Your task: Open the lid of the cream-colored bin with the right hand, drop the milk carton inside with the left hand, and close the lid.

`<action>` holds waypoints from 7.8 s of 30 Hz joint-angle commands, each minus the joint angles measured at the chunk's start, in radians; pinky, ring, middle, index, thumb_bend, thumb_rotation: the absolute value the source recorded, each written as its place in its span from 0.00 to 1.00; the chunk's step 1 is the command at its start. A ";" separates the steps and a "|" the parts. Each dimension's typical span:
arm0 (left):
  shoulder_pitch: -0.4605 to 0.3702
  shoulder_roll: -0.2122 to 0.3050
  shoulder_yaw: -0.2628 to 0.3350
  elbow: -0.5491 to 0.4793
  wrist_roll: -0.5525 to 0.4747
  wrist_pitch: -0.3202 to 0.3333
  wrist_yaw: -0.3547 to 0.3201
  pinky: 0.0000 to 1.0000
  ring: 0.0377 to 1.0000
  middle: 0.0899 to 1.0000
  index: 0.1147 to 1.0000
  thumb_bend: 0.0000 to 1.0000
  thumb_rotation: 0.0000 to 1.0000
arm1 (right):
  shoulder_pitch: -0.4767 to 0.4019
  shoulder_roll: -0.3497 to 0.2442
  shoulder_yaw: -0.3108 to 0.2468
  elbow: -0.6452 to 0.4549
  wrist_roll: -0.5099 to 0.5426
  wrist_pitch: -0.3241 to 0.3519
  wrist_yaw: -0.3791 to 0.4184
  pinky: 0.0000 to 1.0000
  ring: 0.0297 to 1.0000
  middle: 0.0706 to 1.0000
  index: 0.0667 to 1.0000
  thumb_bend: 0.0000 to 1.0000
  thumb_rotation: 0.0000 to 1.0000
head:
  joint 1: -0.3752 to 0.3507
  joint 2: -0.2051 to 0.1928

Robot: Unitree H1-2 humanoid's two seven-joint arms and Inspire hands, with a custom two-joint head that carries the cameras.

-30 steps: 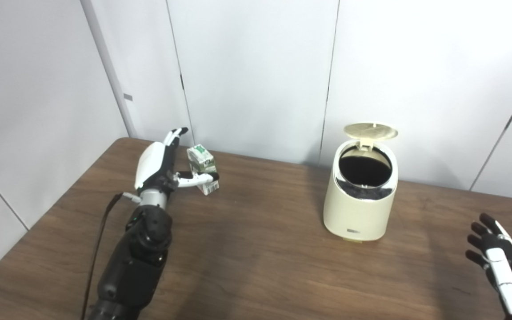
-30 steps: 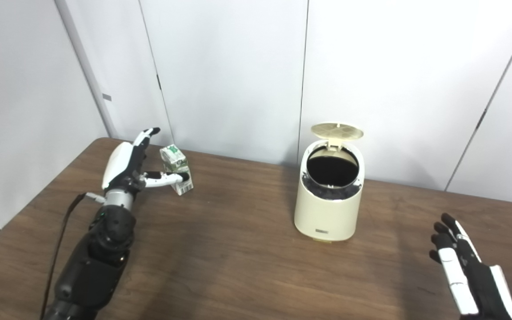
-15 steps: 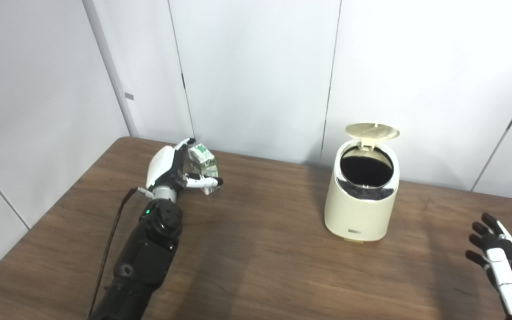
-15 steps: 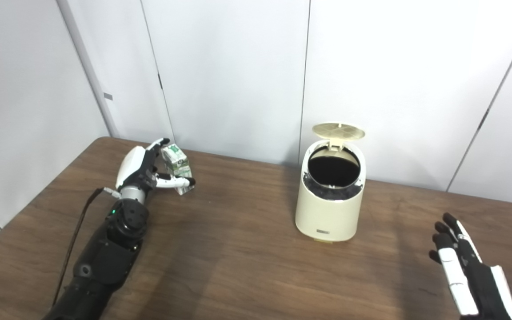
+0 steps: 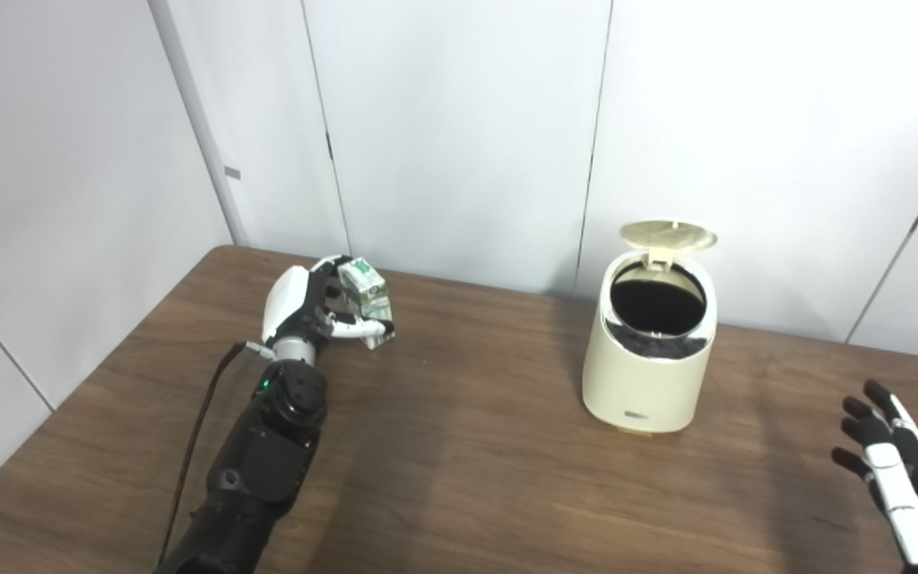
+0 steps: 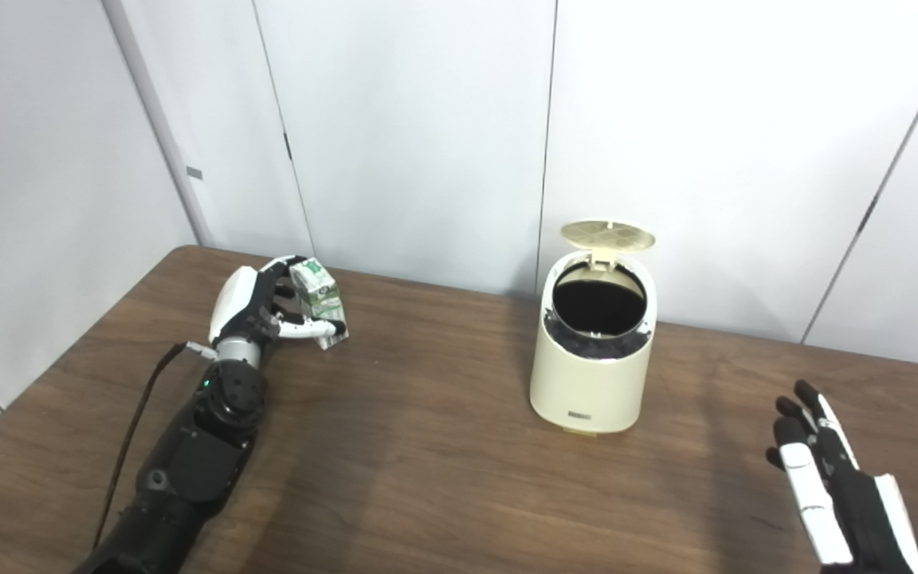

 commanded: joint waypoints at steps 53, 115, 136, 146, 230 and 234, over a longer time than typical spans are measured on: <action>0.012 -0.195 0.001 -0.530 -0.013 -0.145 0.114 0.34 0.42 0.43 0.43 0.48 0.00 | -0.011 -0.006 0.043 0.013 -0.018 -0.058 -0.037 0.86 0.91 0.91 0.97 0.49 0.91 | -0.218 0.035; -0.167 -0.430 -0.206 -0.180 0.127 -0.560 0.177 0.35 0.40 0.46 0.43 0.48 0.00 | -0.010 0.099 0.174 -0.018 -0.185 -0.030 -0.103 0.76 0.88 0.88 0.95 0.55 0.95 | -0.383 0.023; -0.213 -0.366 -0.381 -0.007 0.213 -0.646 0.426 0.42 0.42 0.44 0.41 0.48 0.00 | 0.013 0.107 0.150 -0.072 -0.176 -0.006 -0.071 0.78 0.89 0.89 0.95 0.54 0.95 | -0.372 0.066; -0.246 -0.309 -0.461 0.079 0.255 -0.646 0.552 0.42 0.42 0.43 0.41 0.48 0.00 | 0.012 0.113 0.148 -0.070 -0.199 -0.014 -0.057 0.77 0.89 0.89 0.94 0.53 0.94 | -0.379 0.076; -0.027 -0.374 -0.202 -0.321 0.024 -0.421 0.180 0.33 0.41 0.50 0.43 0.52 0.07 | -0.025 0.095 0.087 -0.044 -0.152 -0.020 -0.041 0.76 0.85 0.84 0.91 0.48 0.84 | -0.323 0.070; 0.017 -0.374 -0.158 -0.412 -0.017 -0.354 0.121 0.34 0.41 0.42 0.45 0.52 0.00 | -0.054 0.079 0.079 -0.026 -0.151 -0.028 -0.041 0.75 0.84 0.84 0.90 0.48 0.85 | -0.321 0.068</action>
